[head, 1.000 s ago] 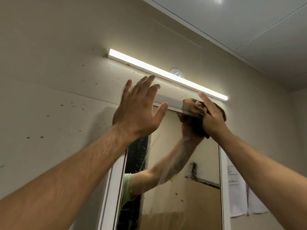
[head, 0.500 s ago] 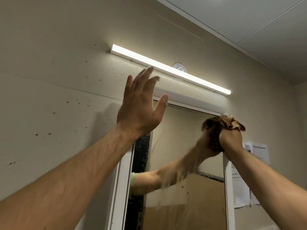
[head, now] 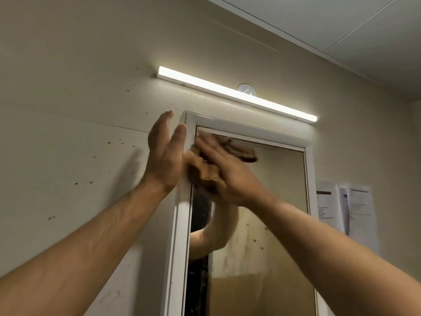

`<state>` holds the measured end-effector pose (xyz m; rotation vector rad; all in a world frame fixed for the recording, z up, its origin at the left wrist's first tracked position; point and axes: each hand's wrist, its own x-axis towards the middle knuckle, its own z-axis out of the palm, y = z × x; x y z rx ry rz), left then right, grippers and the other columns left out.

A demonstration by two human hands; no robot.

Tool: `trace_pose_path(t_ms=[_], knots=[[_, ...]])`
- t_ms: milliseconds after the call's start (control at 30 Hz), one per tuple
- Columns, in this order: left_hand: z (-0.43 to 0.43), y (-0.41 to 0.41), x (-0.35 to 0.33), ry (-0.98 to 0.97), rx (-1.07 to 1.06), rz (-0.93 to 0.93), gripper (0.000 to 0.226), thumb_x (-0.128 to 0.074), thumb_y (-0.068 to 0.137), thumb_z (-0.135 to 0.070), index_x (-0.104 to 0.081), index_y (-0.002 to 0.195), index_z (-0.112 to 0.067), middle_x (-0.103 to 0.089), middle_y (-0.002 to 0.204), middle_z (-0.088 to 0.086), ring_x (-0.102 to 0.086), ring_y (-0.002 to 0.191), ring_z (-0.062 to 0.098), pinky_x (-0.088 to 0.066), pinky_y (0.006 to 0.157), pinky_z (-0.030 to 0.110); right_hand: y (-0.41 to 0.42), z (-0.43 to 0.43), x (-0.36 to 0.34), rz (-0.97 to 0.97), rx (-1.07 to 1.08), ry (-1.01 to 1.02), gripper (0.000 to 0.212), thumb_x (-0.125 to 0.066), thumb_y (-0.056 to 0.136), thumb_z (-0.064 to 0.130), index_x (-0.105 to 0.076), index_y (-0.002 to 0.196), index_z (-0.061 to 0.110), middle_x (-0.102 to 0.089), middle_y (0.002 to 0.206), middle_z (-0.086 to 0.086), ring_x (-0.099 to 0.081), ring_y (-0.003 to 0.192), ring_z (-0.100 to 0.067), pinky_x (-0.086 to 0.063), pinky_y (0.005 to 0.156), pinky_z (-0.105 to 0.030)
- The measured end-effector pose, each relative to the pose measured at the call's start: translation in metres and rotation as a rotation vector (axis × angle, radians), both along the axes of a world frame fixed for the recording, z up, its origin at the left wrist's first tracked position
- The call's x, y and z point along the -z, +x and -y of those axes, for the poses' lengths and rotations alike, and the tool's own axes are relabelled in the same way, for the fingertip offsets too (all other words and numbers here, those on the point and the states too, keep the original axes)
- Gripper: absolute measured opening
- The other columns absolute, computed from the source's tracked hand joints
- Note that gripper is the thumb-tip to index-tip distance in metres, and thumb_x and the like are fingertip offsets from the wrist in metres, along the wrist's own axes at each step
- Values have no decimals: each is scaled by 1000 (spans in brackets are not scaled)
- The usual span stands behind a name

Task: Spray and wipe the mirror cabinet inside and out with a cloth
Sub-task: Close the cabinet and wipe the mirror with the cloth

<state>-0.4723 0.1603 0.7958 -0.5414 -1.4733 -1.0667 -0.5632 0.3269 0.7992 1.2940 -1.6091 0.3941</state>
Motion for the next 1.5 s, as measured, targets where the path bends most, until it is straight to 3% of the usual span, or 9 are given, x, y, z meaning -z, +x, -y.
trace_pose_path(t_ms=[200,467,800,933,1000,1167,1300,1400,1500], knots=[[1,5,11,-25,-35,83,73,-28,93,-65,-25,160,-37,-19,169,-10,-21,140,-3,-21,110,20,-23,-4,-1,303,308,-649,71,-40,99,37,-12,165,34,2,174,6,12,160,-20,6,126,-62],[-4,9,29,-16,-11,113,75,-30,92,-67,-21,161,-38,-21,168,-4,-27,152,14,-29,124,42,-3,22,20,-197,145,46,64,-30,106,54,-19,165,31,-7,174,7,-5,161,-17,-21,125,-42],[-13,-3,61,-173,-250,136,72,-28,97,-58,-14,163,-32,-11,172,-14,-7,154,-3,-8,124,21,-72,-93,44,533,565,-893,69,-37,108,40,-10,166,15,-5,174,-12,-2,160,-29,5,128,-54],[-22,-4,59,7,-44,109,73,-29,98,-59,-17,164,-30,-19,170,-14,-18,152,-5,-16,118,12,-32,-26,37,505,390,-707,77,-28,101,62,-29,161,14,-32,167,-7,-31,149,-12,-12,124,-19],[-20,-2,56,86,11,78,73,-30,97,-59,-21,164,-30,-32,167,-11,-31,150,1,-24,114,9,-5,11,41,408,248,-575,49,-56,95,46,-52,139,26,-53,149,-7,-54,117,3,-36,90,0],[-9,5,50,212,203,80,74,-39,95,-60,-26,161,-31,-51,153,-6,-54,136,11,-45,116,40,20,51,79,-175,113,-49,68,-38,106,41,-17,166,17,-5,174,-11,-4,161,-29,-16,129,-51],[-20,3,68,-12,-182,78,71,-35,100,-55,-20,164,-30,-28,169,-8,-27,150,2,-25,115,10,-20,-1,105,-201,176,20,75,-47,104,46,-11,166,27,1,175,1,1,161,-25,-31,122,-53],[-33,0,94,-352,-598,7,73,-38,102,-46,-12,166,-21,-1,174,-5,0,159,9,-7,129,34,-45,-55,110,161,220,-289,71,-39,105,47,1,164,45,16,171,20,10,159,-15,-37,105,-29],[-44,-7,121,-712,-821,-26,76,-41,99,-46,-16,165,-19,1,174,5,0,161,22,-4,130,49,-62,-86,141,483,413,-792,73,-29,99,45,-8,166,28,2,175,2,7,160,-19,-9,129,-49]])
